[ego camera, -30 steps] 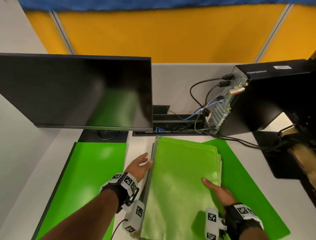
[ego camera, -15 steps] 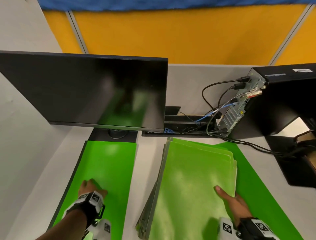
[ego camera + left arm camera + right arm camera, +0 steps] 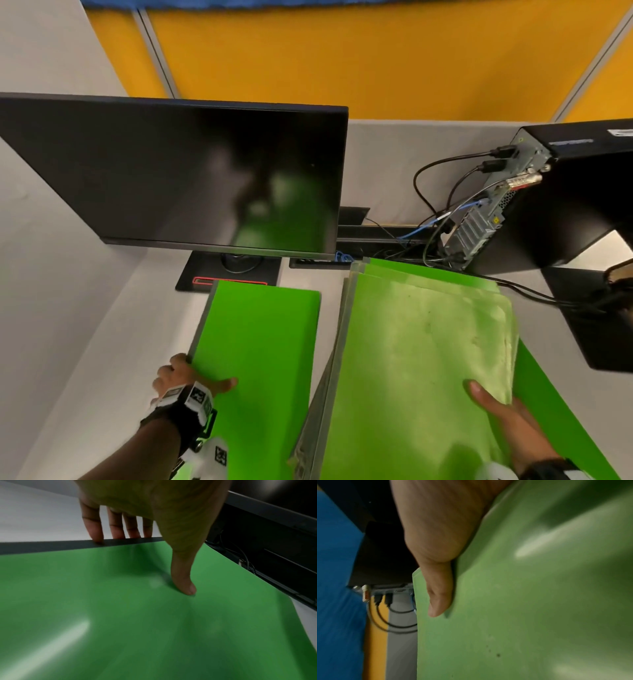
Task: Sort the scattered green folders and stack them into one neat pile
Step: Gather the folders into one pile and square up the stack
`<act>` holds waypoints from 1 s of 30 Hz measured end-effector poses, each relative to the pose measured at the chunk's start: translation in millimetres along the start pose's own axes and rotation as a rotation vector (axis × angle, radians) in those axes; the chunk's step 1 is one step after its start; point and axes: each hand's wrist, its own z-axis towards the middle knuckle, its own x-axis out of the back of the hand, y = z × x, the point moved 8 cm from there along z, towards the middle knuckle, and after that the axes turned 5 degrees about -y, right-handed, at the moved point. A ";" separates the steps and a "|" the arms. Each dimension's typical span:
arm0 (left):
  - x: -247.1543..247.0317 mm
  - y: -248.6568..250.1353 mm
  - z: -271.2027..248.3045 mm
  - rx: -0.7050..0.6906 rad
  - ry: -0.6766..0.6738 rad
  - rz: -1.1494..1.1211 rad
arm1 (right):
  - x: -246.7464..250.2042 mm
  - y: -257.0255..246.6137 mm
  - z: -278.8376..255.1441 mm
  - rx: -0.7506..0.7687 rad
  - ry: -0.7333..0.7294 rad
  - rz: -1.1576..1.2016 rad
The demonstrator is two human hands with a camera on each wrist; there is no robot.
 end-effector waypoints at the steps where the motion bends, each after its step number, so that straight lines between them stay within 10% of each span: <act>1: -2.1 2.1 1.3 -0.025 -0.026 -0.018 | -3.6 -11.4 -8.5 0.004 0.005 -0.015; 14: -47.4 65.0 -41.7 -0.417 -0.133 -0.304 | -56.7 -64.8 -28.7 0.049 -0.273 -0.070; 30: -57.7 80.6 -64.9 -0.195 -0.632 -0.756 | -129.8 -24.4 18.3 0.034 -0.209 -0.178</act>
